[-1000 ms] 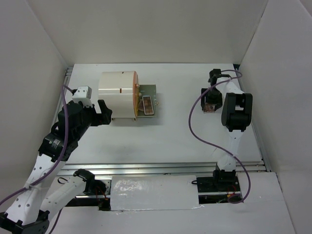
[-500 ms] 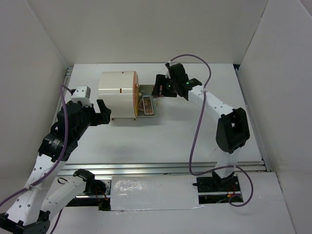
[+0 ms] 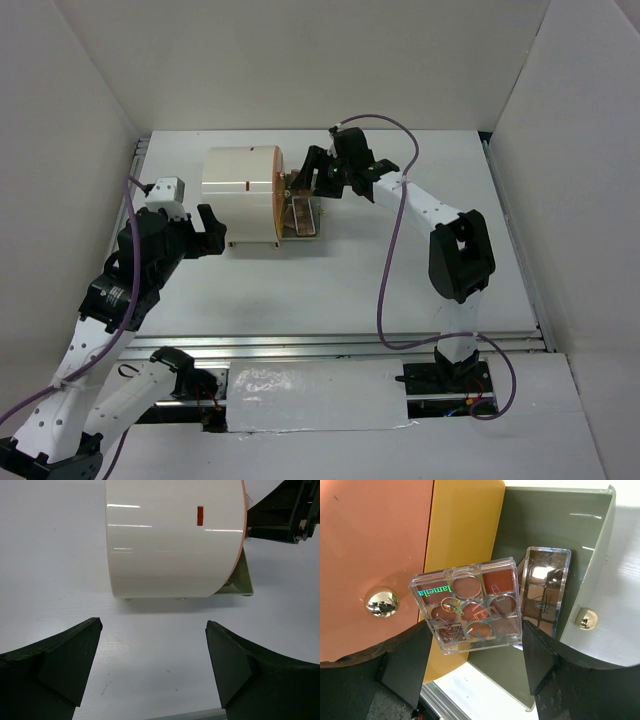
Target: Organize the makeup
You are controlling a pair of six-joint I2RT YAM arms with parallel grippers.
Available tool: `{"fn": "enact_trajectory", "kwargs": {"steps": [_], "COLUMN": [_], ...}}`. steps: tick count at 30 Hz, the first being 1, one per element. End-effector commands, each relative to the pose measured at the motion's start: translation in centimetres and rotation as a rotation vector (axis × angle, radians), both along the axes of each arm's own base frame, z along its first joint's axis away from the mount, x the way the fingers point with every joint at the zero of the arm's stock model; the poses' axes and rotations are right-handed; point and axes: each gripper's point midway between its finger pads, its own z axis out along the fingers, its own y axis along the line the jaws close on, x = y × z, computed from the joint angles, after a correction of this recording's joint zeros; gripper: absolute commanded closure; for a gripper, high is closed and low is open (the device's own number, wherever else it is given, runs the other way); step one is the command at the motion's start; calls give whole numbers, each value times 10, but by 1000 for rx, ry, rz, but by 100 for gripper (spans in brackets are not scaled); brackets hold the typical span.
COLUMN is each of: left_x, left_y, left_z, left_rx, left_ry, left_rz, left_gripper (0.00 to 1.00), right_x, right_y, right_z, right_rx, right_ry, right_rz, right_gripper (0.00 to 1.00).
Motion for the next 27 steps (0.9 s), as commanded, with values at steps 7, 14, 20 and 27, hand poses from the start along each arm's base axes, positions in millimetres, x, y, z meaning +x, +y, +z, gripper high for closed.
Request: {"fn": "enact_trajectory", "kwargs": {"steps": [7,14,20,27], "left_x": [8,17,47,115], "left_y": [5,9,26,52], "left_z": [9,10,46,67], "left_rx": [-16,-56,-94,-51], "left_ry": [-33,-9,30,71], "left_rz": [30,97,301,443], "left_gripper": [1,1,0,1], "right_x": [3,7,24,38], "right_y": [7,-15,-85,-127], "right_z": [20,29,5,-37], "right_rx": [42,-28,-247,-410], "right_ry": [-41,-76,-102,-28], "right_rz": [21,-74,-359,-418], "right_gripper": [0,0,1,100]}}
